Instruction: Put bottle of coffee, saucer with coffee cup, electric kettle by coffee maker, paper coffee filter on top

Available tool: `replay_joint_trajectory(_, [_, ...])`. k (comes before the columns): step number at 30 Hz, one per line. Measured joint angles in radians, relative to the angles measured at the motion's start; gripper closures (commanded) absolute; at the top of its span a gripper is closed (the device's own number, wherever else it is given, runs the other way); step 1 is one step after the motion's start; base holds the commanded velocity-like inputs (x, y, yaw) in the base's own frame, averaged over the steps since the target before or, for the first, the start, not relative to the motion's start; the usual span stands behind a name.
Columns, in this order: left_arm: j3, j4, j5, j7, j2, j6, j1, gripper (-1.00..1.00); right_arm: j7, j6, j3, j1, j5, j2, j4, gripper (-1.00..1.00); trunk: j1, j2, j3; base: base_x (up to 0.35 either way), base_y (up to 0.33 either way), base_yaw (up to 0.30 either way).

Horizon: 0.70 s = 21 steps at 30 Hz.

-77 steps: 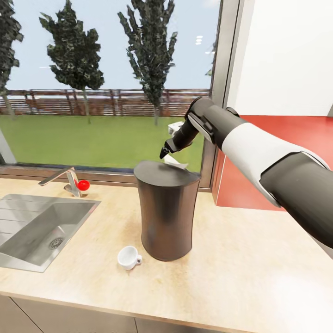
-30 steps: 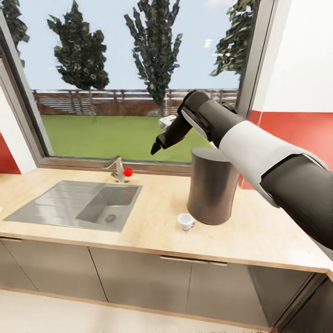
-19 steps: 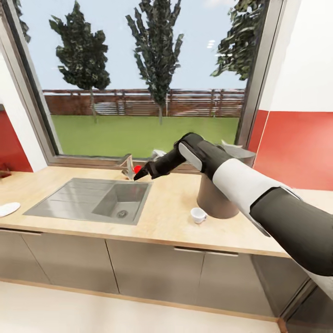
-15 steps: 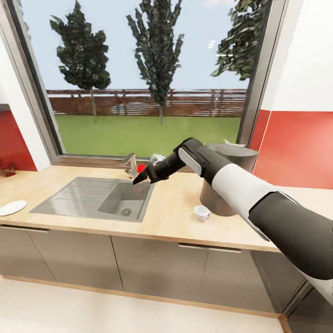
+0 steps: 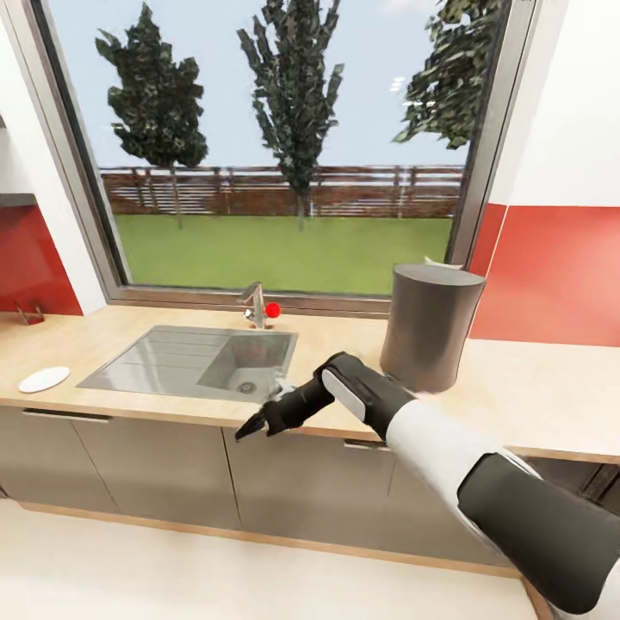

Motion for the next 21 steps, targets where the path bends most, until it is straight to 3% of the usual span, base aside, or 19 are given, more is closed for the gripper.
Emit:
replay_joint_trajectory(4, [0.0,0.0,0.0,-0.001,-0.001,0.0,-0.001,-1.0,-0.002,0.001,0.005,0.082,0.006,0.0,0.006,-1.0,0.0,0.0,0.0,0.0,0.0,0.0])
replay_joint_trajectory(6, [-0.001,0.0,0.0,-0.001,-0.001,-0.002,-0.001,-1.0,-0.006,0.001,0.046,0.149,0.014,0.0,0.048,-1.0,0.0,0.0,0.0,0.0,0.0,0.0])
replay_joint_trajectory(10, [-0.001,-0.001,-0.001,-0.001,-0.005,-0.004,-0.001,-1.0,-0.008,-0.023,0.107,0.209,0.018,0.0,0.146,-1.0,0.0,0.0,0.0,0.0,0.0,0.0])
replay_joint_trajectory(12, [-0.002,-0.002,-0.001,-0.001,-0.008,-0.004,-0.001,-1.0,-0.005,-0.106,0.164,0.258,0.044,-0.001,0.249,-1.0,0.0,0.0,0.0,0.0,0.0,0.0])
replay_joint_trajectory(14, [-0.002,-0.002,-0.001,-0.002,-0.009,-0.005,-0.001,-1.0,-0.002,-0.224,0.197,0.305,0.071,-0.001,0.368,-1.0,0.0,0.0,0.0,0.0,0.0,0.0])
replay_joint_trajectory(18, [-0.003,-0.002,-0.002,-0.003,-0.009,-0.007,-0.001,-1.0,-0.002,-0.392,0.206,0.41,0.11,0.0,0.472,-1.0,0.0,0.0,0.0,0.0,0.0,0.0])
replay_joint_trajectory(21, [-0.003,-0.003,-0.003,-0.003,-0.01,-0.008,-0.001,-1.0,-0.006,-0.518,0.215,0.513,0.131,-0.058,0.491,-1.0,0.0,0.0,0.0,0.0,0.0,0.0])
